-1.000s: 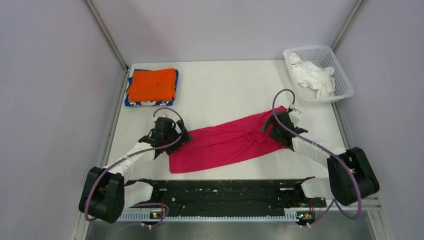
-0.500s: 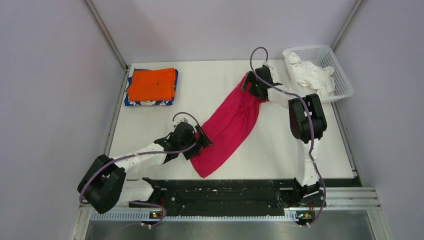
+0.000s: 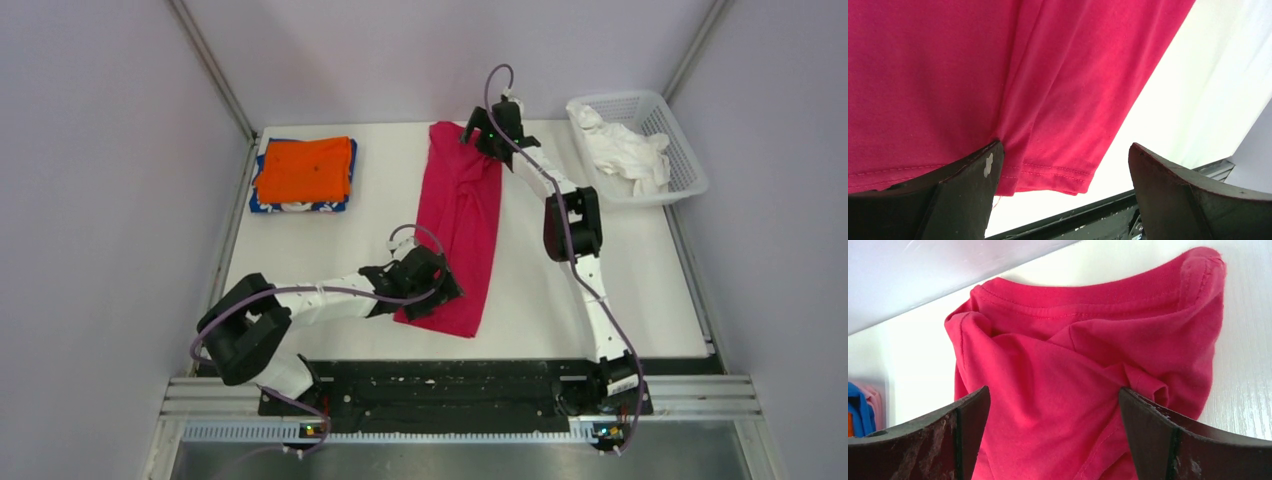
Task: Fold and stack the t-shirts
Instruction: Rotate the tshirt 80 degrees, then grab the bottom of the folded rectangular tshirt with both arms
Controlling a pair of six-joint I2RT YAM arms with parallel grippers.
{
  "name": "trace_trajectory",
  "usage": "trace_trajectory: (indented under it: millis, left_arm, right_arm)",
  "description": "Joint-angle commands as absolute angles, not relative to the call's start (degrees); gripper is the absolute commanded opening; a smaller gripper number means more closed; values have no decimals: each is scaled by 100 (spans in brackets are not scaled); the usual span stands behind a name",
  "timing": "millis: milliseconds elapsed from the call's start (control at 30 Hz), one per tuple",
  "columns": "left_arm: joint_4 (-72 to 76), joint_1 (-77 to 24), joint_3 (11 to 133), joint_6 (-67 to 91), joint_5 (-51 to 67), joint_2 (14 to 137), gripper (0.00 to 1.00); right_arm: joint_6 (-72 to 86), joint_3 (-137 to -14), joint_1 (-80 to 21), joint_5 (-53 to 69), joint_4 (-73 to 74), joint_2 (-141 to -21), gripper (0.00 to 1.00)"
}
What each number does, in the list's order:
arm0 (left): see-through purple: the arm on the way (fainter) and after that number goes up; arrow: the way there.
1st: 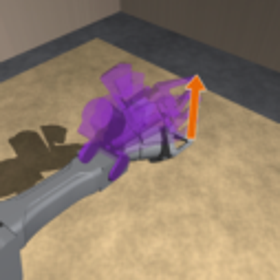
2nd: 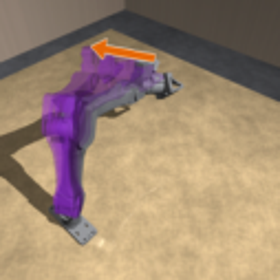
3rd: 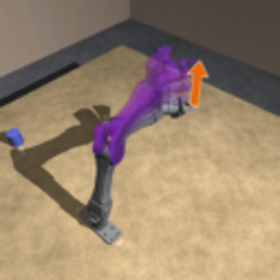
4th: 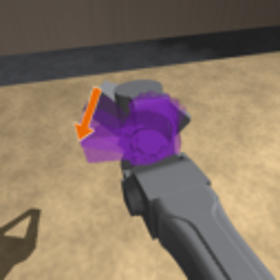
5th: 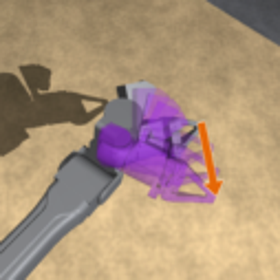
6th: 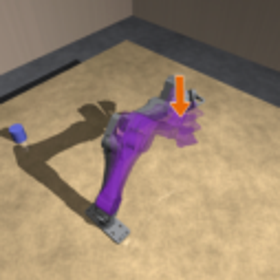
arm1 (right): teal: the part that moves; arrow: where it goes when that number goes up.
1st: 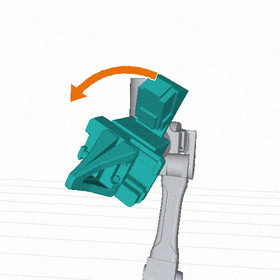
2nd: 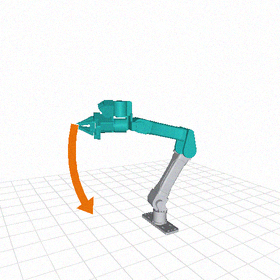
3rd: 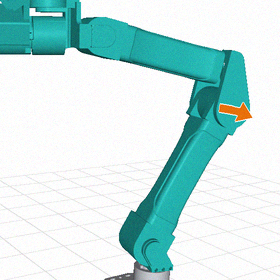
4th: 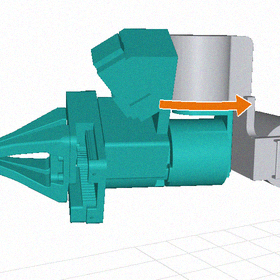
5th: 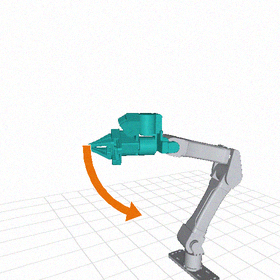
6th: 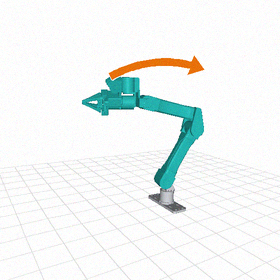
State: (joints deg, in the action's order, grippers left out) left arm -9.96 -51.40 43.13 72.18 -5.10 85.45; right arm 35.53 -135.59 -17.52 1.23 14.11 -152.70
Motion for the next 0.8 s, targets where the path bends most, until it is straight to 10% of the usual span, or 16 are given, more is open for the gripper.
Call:
trace_trajectory:
  millis: [0, 767]
  left_arm:
    - [-1330, -5309, 4559, 7176, -668, 8621, 99]
    - [-2984, -5281, 4355, 5781, -2150, 6202, 99]
  right_arm:
    - [3387, -13800, -1809, 88, 1567, -15580, 99]
    - [1975, -11320, -1964, -555, 1386, -11842, 99]
